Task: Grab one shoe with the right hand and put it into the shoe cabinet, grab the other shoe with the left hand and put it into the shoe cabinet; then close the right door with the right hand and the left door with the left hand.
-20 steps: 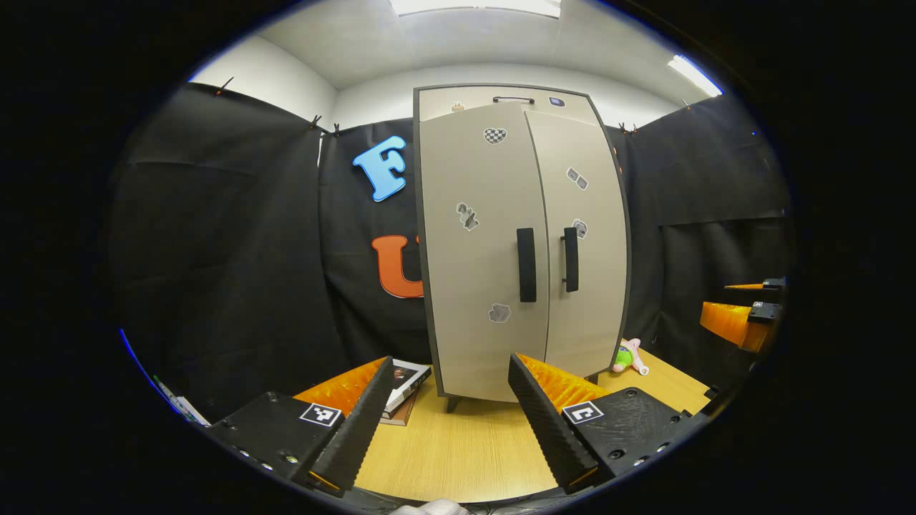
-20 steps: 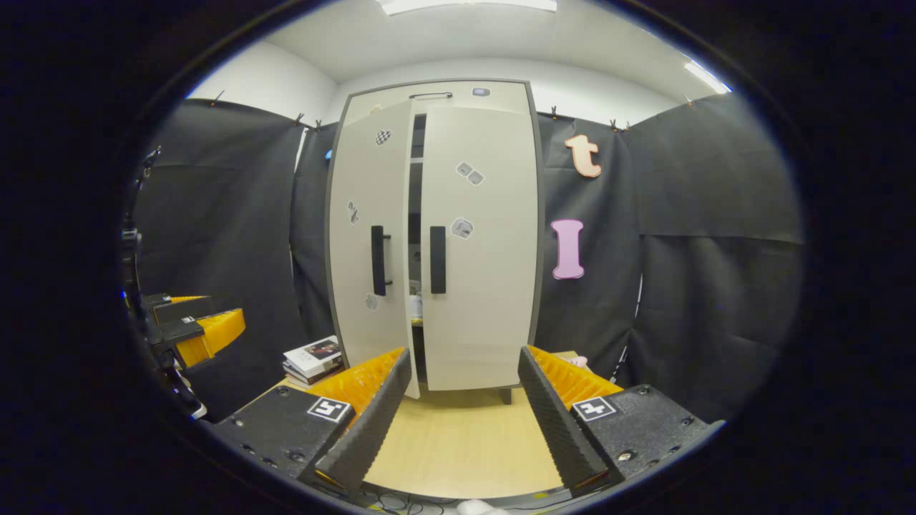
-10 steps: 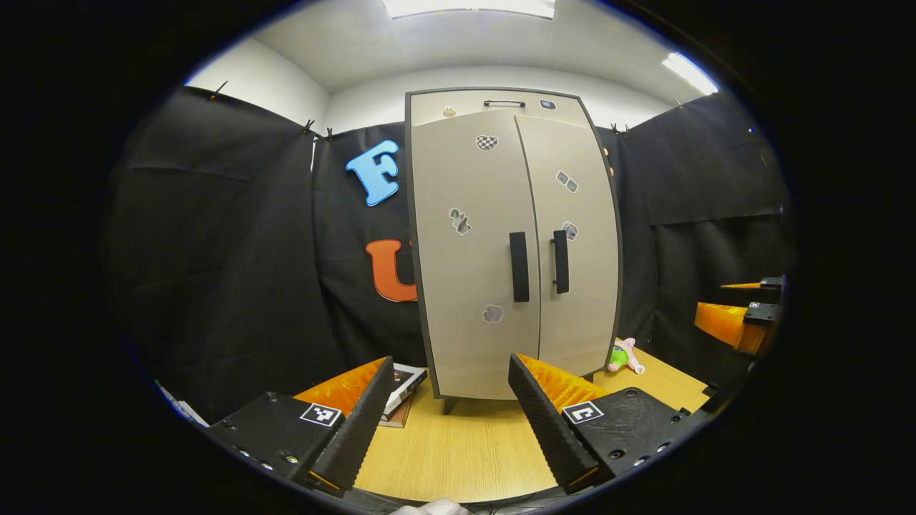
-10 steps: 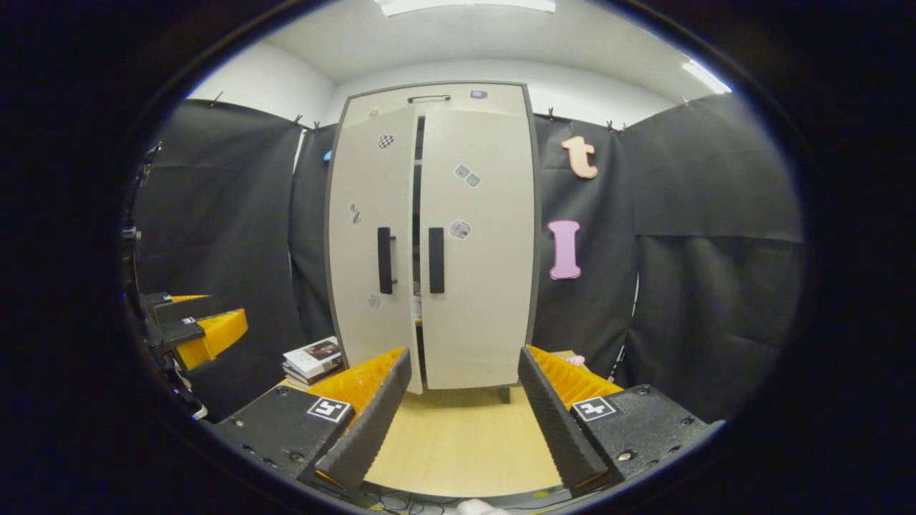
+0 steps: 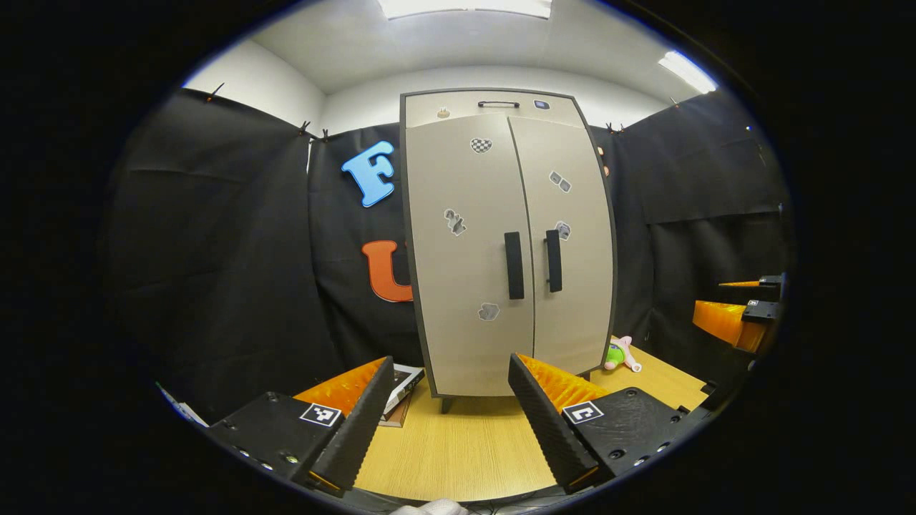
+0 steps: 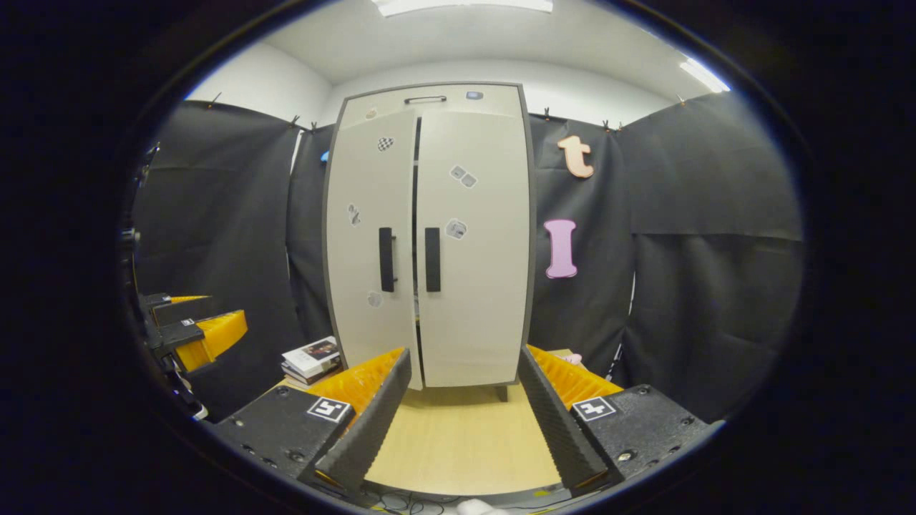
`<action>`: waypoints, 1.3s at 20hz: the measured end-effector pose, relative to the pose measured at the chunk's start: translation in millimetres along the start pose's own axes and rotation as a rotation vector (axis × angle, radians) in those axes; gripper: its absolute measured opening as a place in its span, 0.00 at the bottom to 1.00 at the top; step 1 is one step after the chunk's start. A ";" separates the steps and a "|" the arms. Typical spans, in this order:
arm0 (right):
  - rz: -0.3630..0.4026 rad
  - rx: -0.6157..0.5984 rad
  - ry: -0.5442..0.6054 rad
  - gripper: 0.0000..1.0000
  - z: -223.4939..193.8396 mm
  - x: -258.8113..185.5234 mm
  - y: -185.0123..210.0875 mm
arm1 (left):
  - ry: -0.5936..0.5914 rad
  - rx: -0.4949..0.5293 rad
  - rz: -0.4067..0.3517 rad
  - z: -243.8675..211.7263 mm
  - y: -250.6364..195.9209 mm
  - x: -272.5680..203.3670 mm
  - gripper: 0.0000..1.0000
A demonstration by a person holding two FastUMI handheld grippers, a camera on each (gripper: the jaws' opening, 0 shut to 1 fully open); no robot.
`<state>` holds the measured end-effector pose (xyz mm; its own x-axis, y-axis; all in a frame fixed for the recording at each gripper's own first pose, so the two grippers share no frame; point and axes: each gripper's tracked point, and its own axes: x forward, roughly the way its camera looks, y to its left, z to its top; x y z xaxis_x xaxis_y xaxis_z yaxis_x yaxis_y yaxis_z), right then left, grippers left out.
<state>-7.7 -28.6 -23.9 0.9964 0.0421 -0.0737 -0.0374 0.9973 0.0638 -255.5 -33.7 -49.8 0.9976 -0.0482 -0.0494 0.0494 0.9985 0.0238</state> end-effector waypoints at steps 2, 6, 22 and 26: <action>-0.002 0.001 -0.003 0.98 0.9 -2.9 -0.9 | -0.002 -0.003 -0.002 1.5 -0.8 -0.1 0.96; -0.009 -0.002 -0.007 0.98 1.6 -7.7 -3.2 | -0.003 -0.002 -0.006 1.1 -2.5 -2.5 0.96; -0.009 -0.001 -0.015 0.98 3.9 -21.7 1.7 | -0.012 0.003 -0.034 6.4 -8.3 -8.8 0.96; -0.013 0.000 -0.014 0.95 3.8 -22.3 3.0 | -0.017 -0.001 -0.029 7.5 -6.0 -9.1 0.96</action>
<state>-29.8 -26.8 -18.3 0.9978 0.0279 -0.0602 -0.0241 0.9977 0.0634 -264.5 -39.4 -42.0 0.9964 -0.0780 -0.0331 0.0787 0.9967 0.0218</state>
